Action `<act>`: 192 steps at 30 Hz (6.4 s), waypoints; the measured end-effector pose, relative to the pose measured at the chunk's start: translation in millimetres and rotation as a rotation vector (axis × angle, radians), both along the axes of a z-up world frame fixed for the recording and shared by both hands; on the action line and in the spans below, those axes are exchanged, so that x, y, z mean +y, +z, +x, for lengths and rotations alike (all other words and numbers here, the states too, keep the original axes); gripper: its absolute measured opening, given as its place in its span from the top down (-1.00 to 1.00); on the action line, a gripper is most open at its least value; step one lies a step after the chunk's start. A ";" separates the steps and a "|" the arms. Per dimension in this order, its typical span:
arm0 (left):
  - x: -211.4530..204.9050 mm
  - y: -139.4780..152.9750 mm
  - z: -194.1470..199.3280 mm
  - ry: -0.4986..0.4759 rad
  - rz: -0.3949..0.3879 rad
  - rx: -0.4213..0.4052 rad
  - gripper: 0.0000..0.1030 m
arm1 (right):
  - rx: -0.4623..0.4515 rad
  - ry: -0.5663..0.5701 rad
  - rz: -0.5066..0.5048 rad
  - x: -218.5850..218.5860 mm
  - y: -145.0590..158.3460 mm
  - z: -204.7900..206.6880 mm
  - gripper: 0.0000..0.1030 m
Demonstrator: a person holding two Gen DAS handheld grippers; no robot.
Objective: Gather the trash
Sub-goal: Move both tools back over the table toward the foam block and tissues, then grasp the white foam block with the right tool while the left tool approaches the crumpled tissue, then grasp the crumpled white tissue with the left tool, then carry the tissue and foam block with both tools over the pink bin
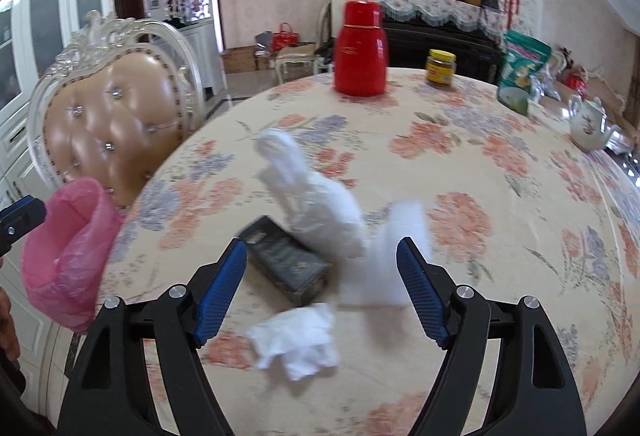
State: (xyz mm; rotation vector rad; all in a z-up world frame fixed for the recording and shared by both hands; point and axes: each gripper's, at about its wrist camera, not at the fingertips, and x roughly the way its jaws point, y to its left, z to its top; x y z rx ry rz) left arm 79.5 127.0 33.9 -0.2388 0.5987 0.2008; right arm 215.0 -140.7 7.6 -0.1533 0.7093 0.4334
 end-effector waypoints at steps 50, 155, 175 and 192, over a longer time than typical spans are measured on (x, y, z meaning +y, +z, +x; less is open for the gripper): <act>-89.0 -44.6 104.4 -0.256 -0.037 0.104 -0.90 | 0.135 -0.058 -0.012 -53.7 -48.0 40.6 0.30; 116.9 -8.1 -85.4 0.099 -0.067 0.013 0.68 | 0.042 0.222 -0.082 136.4 -7.7 -52.3 0.30; 162.6 -8.7 -102.1 0.155 -0.063 0.020 0.67 | 0.019 0.376 -0.030 236.0 12.9 -96.4 0.30; 174.4 -7.9 -105.3 0.185 -0.061 0.022 0.67 | 0.049 0.477 -0.006 286.8 10.1 -107.3 0.30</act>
